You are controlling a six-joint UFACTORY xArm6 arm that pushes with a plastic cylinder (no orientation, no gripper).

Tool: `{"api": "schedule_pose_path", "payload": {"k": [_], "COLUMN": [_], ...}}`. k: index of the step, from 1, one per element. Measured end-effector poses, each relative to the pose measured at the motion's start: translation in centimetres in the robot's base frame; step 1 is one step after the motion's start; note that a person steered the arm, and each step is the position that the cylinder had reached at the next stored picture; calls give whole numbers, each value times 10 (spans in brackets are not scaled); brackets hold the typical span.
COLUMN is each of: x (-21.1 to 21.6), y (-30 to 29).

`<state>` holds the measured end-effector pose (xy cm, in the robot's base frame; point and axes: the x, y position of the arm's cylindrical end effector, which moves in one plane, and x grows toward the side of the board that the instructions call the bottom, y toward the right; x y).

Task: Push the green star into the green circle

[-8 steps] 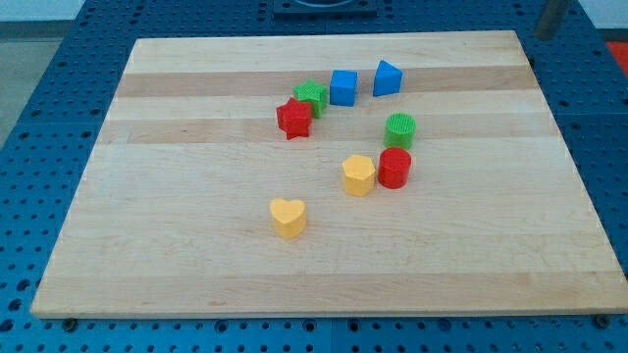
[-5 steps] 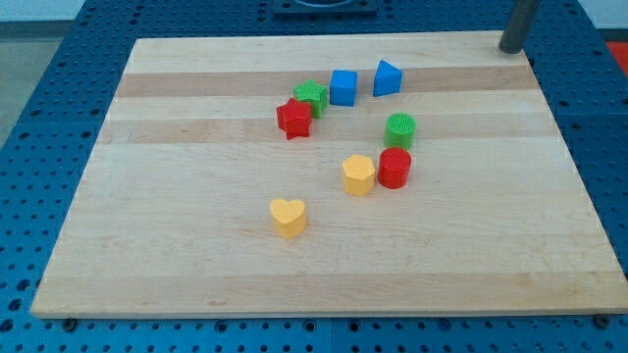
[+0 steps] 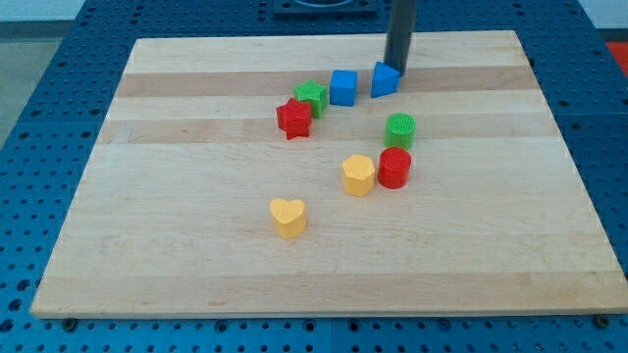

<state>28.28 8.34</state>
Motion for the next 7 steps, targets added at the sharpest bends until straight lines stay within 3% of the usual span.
{"api": "schedule_pose_path", "payload": {"k": [1, 4, 6, 7], "x": [11, 11, -2, 14], "y": [-32, -45, -115, -131]}}
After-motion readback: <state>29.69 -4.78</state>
